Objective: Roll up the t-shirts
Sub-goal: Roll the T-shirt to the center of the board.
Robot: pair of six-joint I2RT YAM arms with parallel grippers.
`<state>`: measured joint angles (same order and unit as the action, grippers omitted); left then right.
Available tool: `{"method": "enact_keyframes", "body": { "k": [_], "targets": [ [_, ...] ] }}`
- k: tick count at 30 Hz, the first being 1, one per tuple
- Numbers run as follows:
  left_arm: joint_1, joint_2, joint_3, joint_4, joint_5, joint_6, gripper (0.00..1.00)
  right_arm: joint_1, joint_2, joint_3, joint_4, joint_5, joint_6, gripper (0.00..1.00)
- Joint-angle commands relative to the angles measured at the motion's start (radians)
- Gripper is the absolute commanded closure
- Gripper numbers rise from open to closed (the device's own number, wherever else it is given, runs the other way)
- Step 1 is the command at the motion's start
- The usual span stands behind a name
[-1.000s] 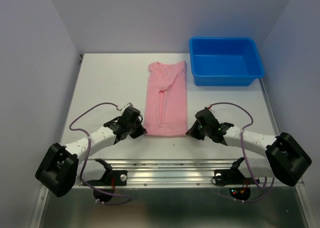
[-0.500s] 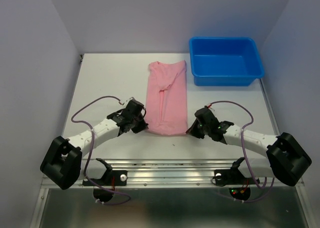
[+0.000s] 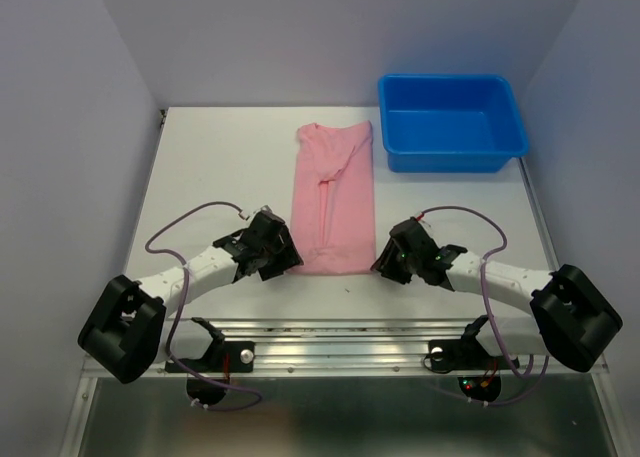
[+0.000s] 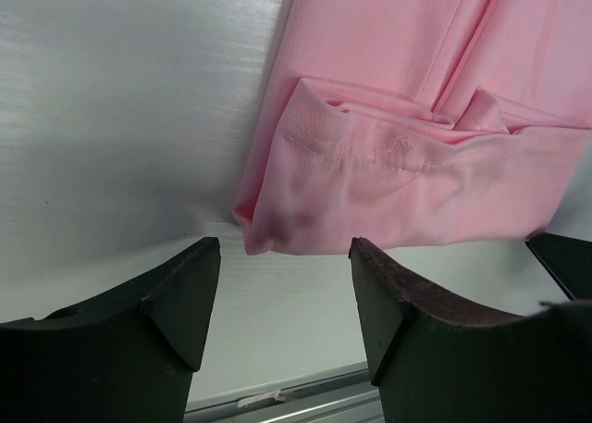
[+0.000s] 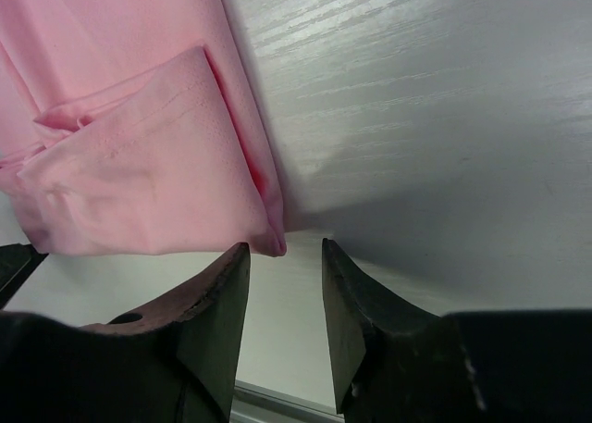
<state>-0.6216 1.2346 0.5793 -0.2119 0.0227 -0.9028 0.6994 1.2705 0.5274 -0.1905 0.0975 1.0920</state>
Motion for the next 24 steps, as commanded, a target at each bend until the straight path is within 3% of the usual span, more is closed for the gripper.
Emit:
{"method": "enact_keyframes", "body": {
  "k": [1,8,12,18,21,24],
  "targets": [
    [-0.004,-0.038,-0.021,-0.003,-0.044,0.002,0.31,-0.008,-0.011,0.000,0.000,0.028,-0.006,0.58],
    [-0.003,-0.021,-0.056,0.040,-0.027,-0.021,0.46,-0.008,0.004,-0.007,0.026,0.011,-0.004,0.61],
    [-0.003,-0.012,-0.075,0.066,0.006,-0.027,0.49,-0.008,0.018,-0.010,0.055,-0.004,-0.004,0.65],
    [-0.003,-0.006,-0.093,0.091,0.011,-0.033,0.52,-0.008,0.046,-0.009,0.072,-0.010,-0.001,0.79],
    [-0.004,-0.004,-0.096,0.101,0.011,-0.035,0.64,-0.008,0.046,-0.007,0.074,-0.008,0.000,0.90],
    [-0.004,0.000,-0.085,0.101,0.006,-0.030,1.00,-0.008,0.026,-0.009,0.068,-0.002,0.005,0.99]
  ]
}}
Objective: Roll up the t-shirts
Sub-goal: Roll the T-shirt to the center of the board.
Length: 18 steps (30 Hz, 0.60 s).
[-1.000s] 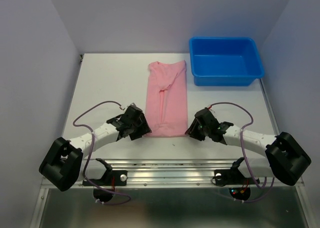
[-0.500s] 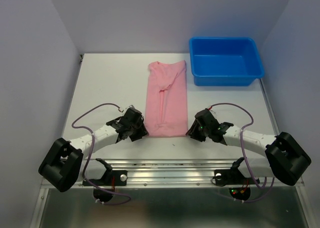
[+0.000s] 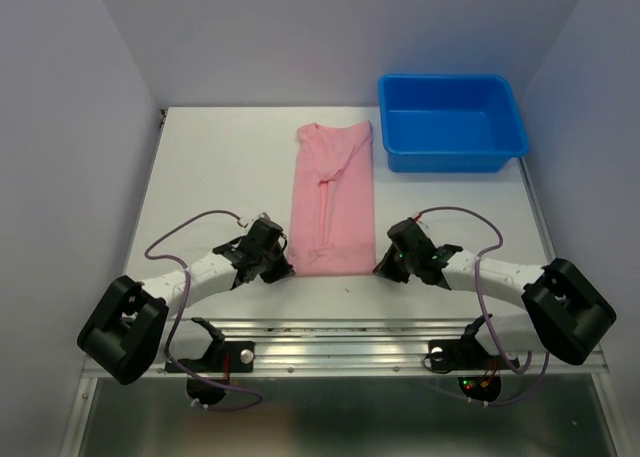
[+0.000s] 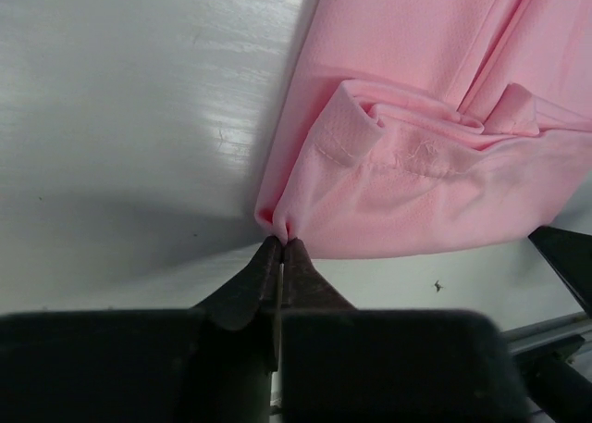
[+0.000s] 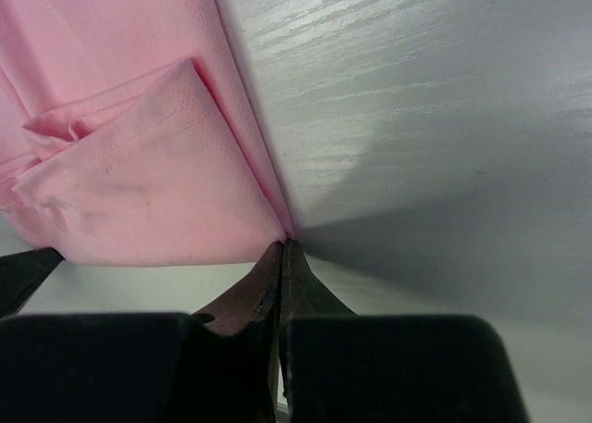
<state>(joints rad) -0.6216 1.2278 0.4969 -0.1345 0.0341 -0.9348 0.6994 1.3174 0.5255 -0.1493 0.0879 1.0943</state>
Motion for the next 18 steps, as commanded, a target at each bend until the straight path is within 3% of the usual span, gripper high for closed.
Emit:
{"method": "enact_keyframes", "body": {
  "k": [1,18],
  "targets": [
    [-0.004,0.007,0.003,0.019,-0.005,0.002,1.00,-0.008,-0.026,-0.005,0.024,0.010,0.003,0.99],
    [-0.001,0.027,0.169,-0.134,-0.023,0.008,1.00,-0.008,-0.107,0.041,-0.050,0.062,-0.004,0.99]
  ]
}}
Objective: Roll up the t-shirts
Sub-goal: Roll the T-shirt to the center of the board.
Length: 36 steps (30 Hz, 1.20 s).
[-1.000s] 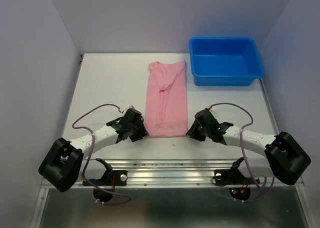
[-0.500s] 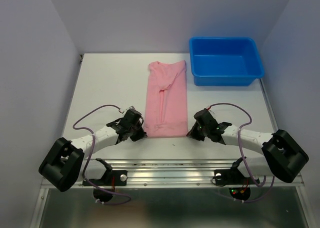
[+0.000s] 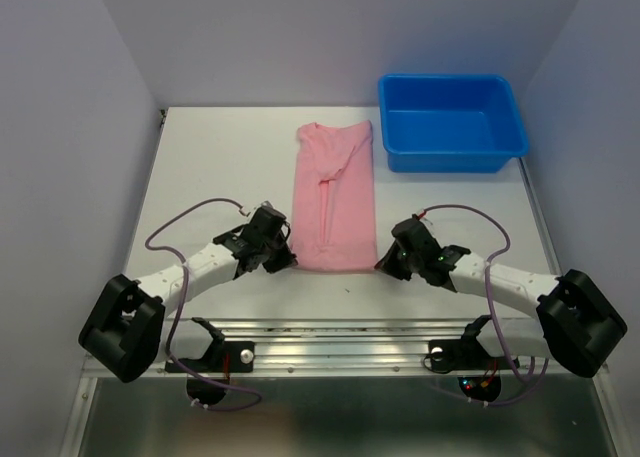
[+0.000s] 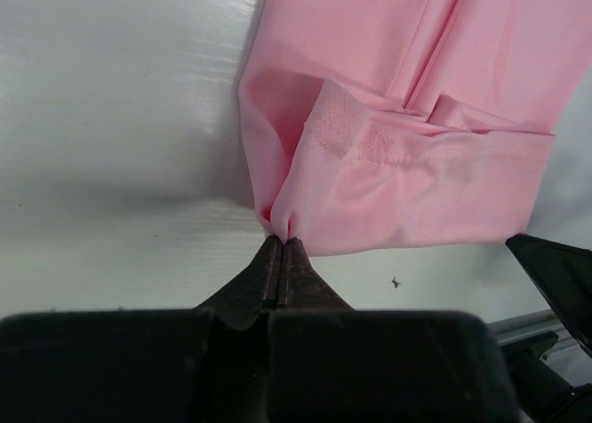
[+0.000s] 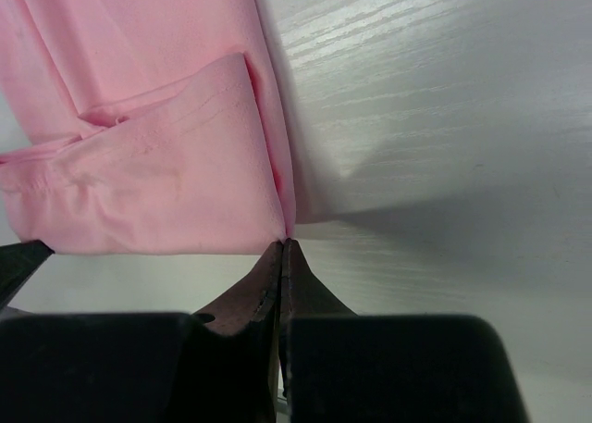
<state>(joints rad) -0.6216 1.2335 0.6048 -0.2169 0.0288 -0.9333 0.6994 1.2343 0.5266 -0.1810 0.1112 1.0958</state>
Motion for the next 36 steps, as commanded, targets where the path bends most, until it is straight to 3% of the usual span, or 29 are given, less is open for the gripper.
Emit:
{"method": "enact_keyframes", "body": {
  "k": [1,20,27,30,31,32,34,36],
  "targets": [
    [-0.001,0.027,0.079,-0.059,-0.018,0.008,1.00,-0.008,-0.022,0.042,-0.018,0.041,-0.007,0.99],
    [0.089,0.192,0.243,-0.217,0.063,0.001,1.00,-0.008,0.056,0.174,-0.140,0.065,0.024,0.99],
    [0.089,0.129,0.158,-0.055,0.161,0.106,1.00,-0.008,0.059,0.119,-0.101,0.022,0.021,0.99],
    [0.089,0.081,0.109,-0.030,0.155,0.137,0.80,-0.008,0.057,0.092,-0.069,-0.007,0.004,0.97],
    [0.091,0.074,0.096,-0.033,0.139,0.142,0.59,-0.008,0.059,0.081,-0.069,-0.004,0.012,0.91],
    [0.089,0.061,0.093,-0.048,0.125,0.151,0.52,-0.008,0.060,0.075,-0.064,-0.002,0.015,0.78],
    [0.089,0.049,0.081,-0.062,0.090,0.159,0.39,-0.008,0.060,0.062,-0.052,-0.002,0.022,0.63],
    [0.091,0.029,0.075,-0.079,0.066,0.165,0.35,-0.008,0.056,0.056,-0.051,0.004,0.027,0.57]
  ]
}}
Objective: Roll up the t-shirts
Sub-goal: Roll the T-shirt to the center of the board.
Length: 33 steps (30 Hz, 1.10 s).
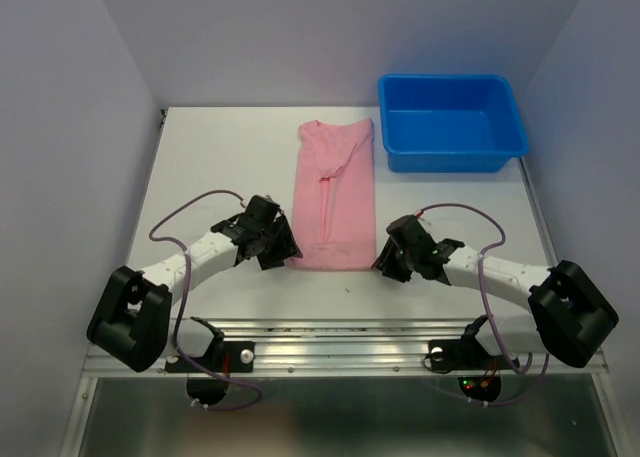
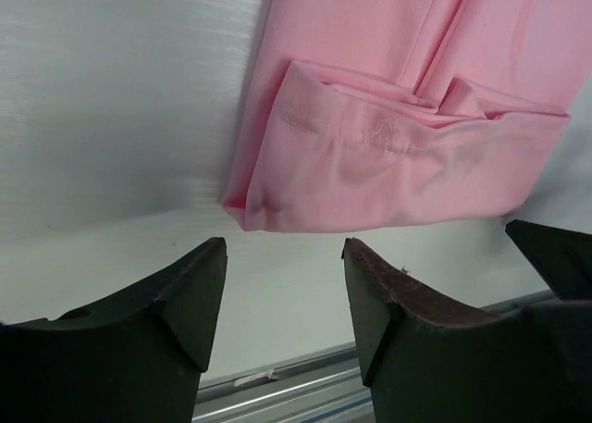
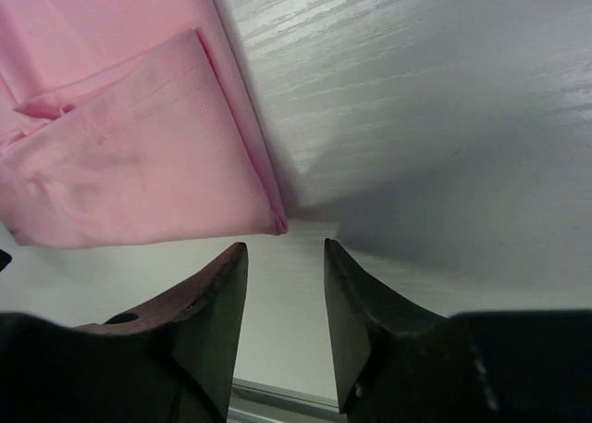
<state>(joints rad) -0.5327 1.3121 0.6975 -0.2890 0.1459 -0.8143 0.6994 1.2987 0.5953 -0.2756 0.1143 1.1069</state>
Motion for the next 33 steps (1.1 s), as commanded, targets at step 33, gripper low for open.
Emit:
{"method": "enact_keyframes", "body": {
  "k": [33],
  "targets": [
    [-0.001,-0.226,-0.296,0.281,-0.065,-0.052,0.49,-0.008,-0.001,-0.020,0.088,0.005,0.002,0.51]
  ]
}}
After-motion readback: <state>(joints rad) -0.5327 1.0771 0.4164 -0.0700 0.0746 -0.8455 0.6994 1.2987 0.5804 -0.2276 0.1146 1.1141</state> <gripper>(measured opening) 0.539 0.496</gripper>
